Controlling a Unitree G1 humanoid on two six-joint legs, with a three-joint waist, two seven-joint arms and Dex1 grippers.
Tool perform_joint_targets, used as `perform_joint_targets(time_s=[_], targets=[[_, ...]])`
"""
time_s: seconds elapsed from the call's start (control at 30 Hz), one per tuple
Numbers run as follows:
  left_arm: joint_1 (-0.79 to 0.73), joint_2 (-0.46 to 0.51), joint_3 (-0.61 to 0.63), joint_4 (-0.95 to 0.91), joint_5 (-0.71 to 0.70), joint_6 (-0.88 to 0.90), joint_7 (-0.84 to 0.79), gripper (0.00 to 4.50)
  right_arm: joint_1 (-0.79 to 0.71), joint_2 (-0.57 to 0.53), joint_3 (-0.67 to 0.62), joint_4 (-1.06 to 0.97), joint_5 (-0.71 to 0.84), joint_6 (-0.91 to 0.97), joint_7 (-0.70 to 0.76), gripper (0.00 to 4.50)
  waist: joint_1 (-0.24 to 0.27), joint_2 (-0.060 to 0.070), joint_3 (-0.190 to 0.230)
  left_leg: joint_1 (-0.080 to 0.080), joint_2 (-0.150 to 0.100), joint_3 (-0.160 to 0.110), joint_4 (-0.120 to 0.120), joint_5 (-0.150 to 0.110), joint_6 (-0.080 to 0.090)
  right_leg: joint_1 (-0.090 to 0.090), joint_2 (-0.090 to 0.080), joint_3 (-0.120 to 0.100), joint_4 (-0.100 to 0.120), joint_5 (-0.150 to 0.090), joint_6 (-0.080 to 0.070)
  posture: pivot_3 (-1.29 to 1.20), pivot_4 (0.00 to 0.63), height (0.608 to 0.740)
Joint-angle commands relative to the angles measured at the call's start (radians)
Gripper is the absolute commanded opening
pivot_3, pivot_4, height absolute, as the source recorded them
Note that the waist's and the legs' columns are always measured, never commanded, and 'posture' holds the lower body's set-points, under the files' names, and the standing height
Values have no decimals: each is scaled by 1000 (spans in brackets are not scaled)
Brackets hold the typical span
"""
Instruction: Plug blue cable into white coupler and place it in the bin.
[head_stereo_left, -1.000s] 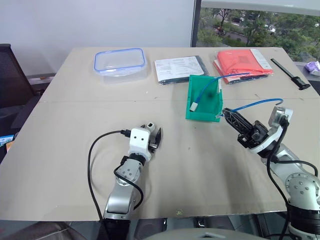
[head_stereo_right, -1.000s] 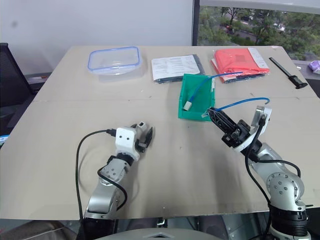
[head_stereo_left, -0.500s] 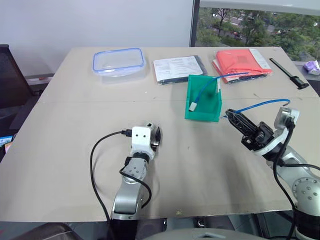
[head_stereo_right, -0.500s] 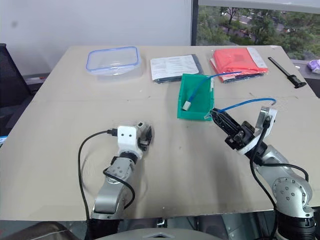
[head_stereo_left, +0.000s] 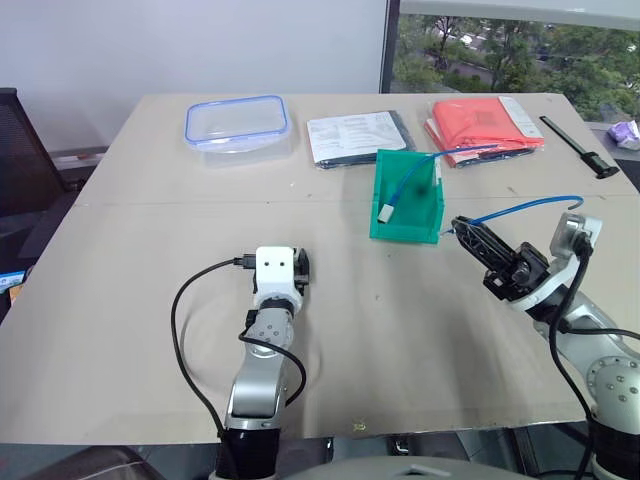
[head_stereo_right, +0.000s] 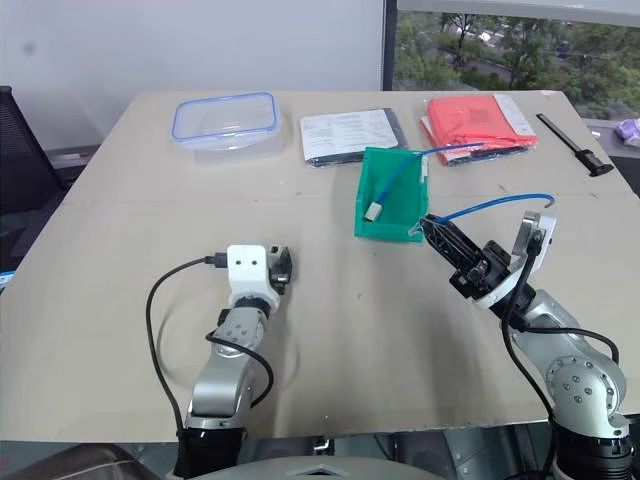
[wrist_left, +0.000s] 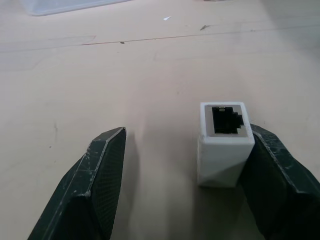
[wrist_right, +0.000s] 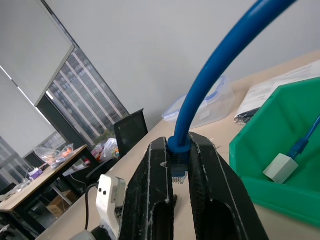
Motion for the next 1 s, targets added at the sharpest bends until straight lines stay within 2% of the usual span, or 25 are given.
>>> perform_joint_targets(time_s=[0.03, 1.0], targets=[[39, 12, -8, -31, 3, -5, -17, 3282, -11, 0, 2, -15, 11, 0, 9, 0, 1, 0, 0, 0, 0, 0, 0, 0, 0, 0, 0, 0, 0, 0, 0, 0, 150, 737], [206, 58, 14, -132, -24, -29, -80, 3282, -15, 17, 36, 17, -21, -5, 41, 0, -22, 0, 0, 0, 1, 0, 0, 0, 0, 0, 0, 2, 0, 0, 0, 0, 150, 737]])
